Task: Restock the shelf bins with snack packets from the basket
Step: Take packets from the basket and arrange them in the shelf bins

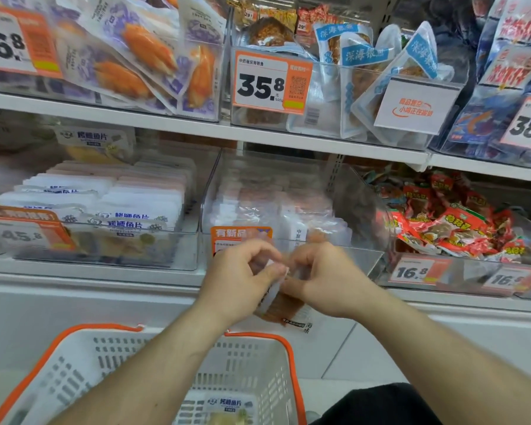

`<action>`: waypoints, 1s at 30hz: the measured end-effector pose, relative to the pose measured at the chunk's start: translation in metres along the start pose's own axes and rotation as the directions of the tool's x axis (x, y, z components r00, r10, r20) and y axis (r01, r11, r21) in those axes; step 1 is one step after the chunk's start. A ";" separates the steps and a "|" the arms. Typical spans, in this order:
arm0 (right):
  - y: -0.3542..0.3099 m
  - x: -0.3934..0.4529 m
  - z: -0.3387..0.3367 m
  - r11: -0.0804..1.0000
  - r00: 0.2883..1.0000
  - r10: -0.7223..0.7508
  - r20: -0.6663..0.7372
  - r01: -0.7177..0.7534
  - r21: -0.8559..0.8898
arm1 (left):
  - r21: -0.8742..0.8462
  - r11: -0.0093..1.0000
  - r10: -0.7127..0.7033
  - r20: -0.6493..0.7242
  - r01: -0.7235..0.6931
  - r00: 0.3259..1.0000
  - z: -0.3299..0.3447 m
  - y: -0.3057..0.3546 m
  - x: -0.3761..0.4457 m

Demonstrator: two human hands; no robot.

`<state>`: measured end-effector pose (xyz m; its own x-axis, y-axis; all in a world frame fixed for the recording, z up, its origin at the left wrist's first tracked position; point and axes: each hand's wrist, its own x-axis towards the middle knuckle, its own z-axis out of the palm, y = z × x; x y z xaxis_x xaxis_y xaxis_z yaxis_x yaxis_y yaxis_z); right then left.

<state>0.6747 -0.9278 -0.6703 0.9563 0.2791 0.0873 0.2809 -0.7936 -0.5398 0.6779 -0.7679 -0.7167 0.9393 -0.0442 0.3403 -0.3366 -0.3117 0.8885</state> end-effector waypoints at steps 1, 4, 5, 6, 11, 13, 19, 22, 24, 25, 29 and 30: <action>0.000 -0.001 -0.003 1.000 1.000 0.008 -0.010 -0.008 0.017 | -0.018 1.000 -0.020 0.003 0.020 1.000 -0.001 -0.005 -0.002; 0.008 0.004 -0.032 0.996 0.983 0.053 -0.175 -0.039 0.078 | -0.005 0.998 -0.064 0.011 0.064 0.998 -0.011 -0.015 -0.005; 0.011 0.007 -0.047 0.996 0.968 0.056 -0.246 -0.038 0.076 | 0.006 0.997 -0.074 0.018 0.073 0.997 -0.015 -0.017 -0.004; 0.015 0.011 -0.061 0.997 0.952 0.054 -0.300 -0.036 0.065 | 0.017 0.997 -0.078 0.026 0.077 0.997 -0.017 -0.019 -0.003; 0.036 0.035 -0.099 0.992 0.924 0.056 -0.379 -0.094 -0.082 | 0.054 0.996 -0.077 0.001 0.076 0.997 -0.017 -0.022 0.007; 0.041 0.044 -0.099 0.984 0.944 0.053 -0.326 -0.106 -0.145 | 0.067 0.995 -0.072 -0.002 0.072 0.997 -0.016 -0.022 0.009; 0.052 0.066 -0.075 0.933 0.986 0.127 -0.111 -0.157 -0.325 | 0.041 0.996 -0.083 0.009 0.082 0.997 -0.015 -0.021 0.007; 0.051 0.069 -0.061 0.905 0.979 0.203 -0.023 -0.197 -0.376 | 0.040 0.995 -0.092 0.009 0.092 0.996 -0.015 -0.021 0.007; 0.050 0.069 -0.053 0.889 0.967 0.250 0.039 -0.213 -0.406 | 0.044 0.995 -0.093 0.005 0.093 0.996 -0.015 -0.021 0.007; 0.049 0.068 -0.049 0.883 0.961 0.268 0.066 -0.217 -0.415 | 0.046 0.994 -0.095 0.006 0.095 0.995 -0.015 -0.021 0.006; 0.043 0.063 -0.044 0.883 0.954 0.273 0.123 -0.198 -0.426 | 0.046 0.993 -0.105 0.004 0.105 0.994 -0.014 -0.020 0.006; 0.041 0.062 -0.045 0.881 0.950 0.280 0.137 -0.198 -0.430 | 0.045 0.993 -0.108 0.001 0.108 0.994 -0.013 -0.020 0.006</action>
<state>0.7488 -0.9677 -0.6496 0.9762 0.1166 -0.1829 0.0929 -0.9867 -0.1330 0.6890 -0.7496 -0.7280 0.9702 -0.0113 0.2419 -0.2299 -0.3569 0.9054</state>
